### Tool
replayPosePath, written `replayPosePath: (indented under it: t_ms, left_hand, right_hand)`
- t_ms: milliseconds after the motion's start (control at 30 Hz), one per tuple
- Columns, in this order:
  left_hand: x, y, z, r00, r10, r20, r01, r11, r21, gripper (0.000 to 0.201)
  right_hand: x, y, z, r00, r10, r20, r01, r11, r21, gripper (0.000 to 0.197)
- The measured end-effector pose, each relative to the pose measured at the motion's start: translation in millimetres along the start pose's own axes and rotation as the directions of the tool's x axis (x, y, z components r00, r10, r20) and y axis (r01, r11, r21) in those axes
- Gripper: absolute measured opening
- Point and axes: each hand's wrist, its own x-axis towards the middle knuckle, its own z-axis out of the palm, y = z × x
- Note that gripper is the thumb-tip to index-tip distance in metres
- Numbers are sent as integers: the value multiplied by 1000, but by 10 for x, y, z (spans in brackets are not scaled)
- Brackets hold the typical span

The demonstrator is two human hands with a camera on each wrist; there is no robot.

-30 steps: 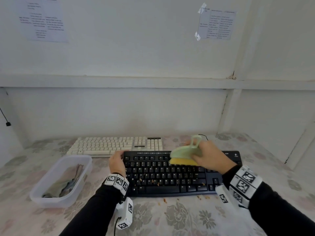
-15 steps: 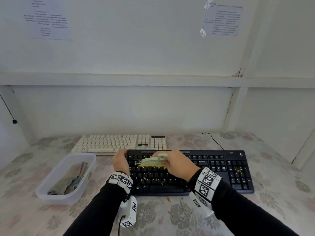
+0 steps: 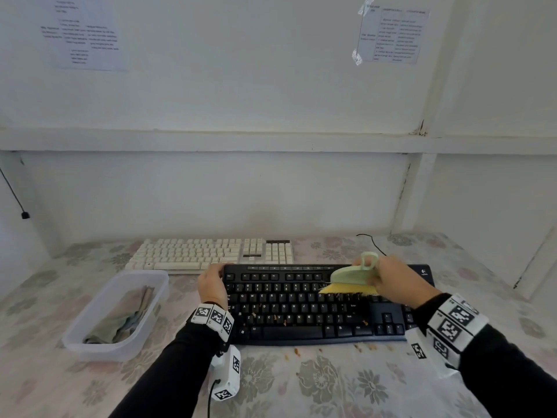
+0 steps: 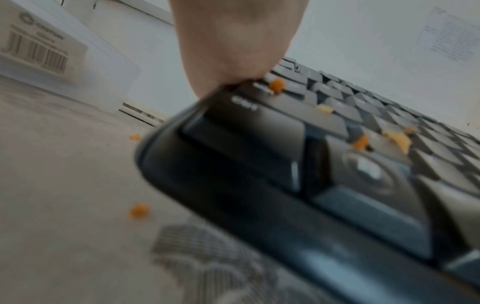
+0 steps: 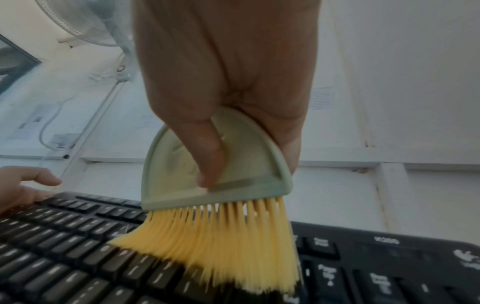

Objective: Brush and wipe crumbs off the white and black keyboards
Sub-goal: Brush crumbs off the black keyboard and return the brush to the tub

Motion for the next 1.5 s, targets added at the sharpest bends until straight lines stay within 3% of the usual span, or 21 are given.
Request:
replayPosePath:
  t_ms: [67,200,267,367,433,567,667,767,833,1000,1300,1367,1500]
  left_hand:
    - [14,-11,-1,1000,-12,5,12,1000,0,27]
    - [-23,25,10,1000,4,7,-4,1000,7,29]
    - [-10,14,13,999,-26,23,26,1000,3,28]
    - [16,-6,-15,999,-49,11,49,999,-3,18]
    - [15,-13,-25,1000,-26,12,26,1000,-8,11]
    - [-33,-6,-33,999,47,25,-48,999,9,19]
    - [-50,7,-35,997,63,51,-65,997,47,30]
    - [-55,2,-27,996,53,75,-57,997,59,22]
    - [-37,-22,-22,996,47,74,-52,997,65,20]
    - [16,-72,-44,997,55,59,-61,994,93,16]
    - [-36,-32,-27,996,79,43,-83,993,90,27]
    - [-42,-32,-20,995,88,37,-91,992,82,28]
    - [-54,-27,-15,994,99,34,-102,993,67,29]
  right_hand:
    - [-48,-67,-109,1000,9,7,-9,1000,-5,11]
    - [-31,-442,-172,988,-146,-49,150,986,73,10]
    - [61,-706,-80,971,-230,-70,238,961,142,26]
    - [194,-1165,72,943,-320,-92,332,925,186,31]
    - [249,-1413,147,928,-353,-117,370,909,194,30]
    - [285,-1645,251,917,-383,-111,396,906,150,29]
    - [303,-1541,266,930,-357,-85,366,920,138,36]
    - [308,-1232,222,958,-281,-65,287,952,108,28]
    - [291,-974,211,966,-249,-76,256,960,115,36]
    - [164,-266,124,993,-84,-87,94,988,122,34]
    - [-167,661,-118,967,178,-184,-173,984,41,37]
    - [-191,655,-146,964,175,-200,-176,984,13,36]
    - [-147,310,-124,980,40,-193,-22,996,91,33]
